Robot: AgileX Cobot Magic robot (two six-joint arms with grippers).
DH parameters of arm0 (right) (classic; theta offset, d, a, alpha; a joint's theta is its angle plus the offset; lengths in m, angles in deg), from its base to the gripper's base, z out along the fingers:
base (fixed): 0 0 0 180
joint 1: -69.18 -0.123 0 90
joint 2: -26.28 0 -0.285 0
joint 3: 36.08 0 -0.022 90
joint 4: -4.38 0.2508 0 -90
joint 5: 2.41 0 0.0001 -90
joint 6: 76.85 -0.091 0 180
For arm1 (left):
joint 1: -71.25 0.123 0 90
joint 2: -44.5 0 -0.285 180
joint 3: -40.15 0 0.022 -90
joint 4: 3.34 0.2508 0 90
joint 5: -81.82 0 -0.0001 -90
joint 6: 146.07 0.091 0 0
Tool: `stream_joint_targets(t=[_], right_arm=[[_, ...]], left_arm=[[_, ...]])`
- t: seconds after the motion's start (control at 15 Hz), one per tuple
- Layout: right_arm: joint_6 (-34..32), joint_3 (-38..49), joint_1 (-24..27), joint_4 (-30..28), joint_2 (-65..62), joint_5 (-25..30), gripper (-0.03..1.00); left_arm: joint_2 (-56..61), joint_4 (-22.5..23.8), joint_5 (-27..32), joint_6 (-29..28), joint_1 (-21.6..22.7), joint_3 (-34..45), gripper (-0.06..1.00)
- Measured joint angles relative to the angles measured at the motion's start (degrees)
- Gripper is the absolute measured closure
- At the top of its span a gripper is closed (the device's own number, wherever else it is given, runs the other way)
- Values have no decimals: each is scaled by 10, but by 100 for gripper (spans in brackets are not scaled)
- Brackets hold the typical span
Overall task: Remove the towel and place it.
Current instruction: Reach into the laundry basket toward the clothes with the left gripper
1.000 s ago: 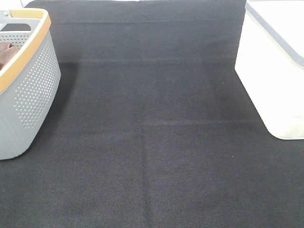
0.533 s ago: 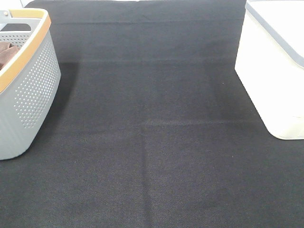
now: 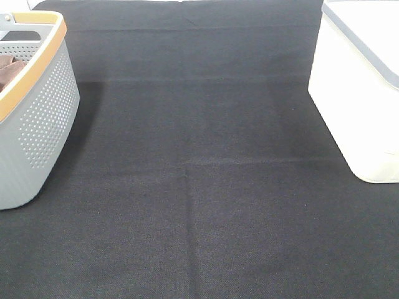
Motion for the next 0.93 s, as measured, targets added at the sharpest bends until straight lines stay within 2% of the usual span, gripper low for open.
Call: stream_joint_targets(t=[0.93], right_arm=[[0,0,0,0,0,0,31]], left_arm=[[0,0,0,0,0,0,38]])
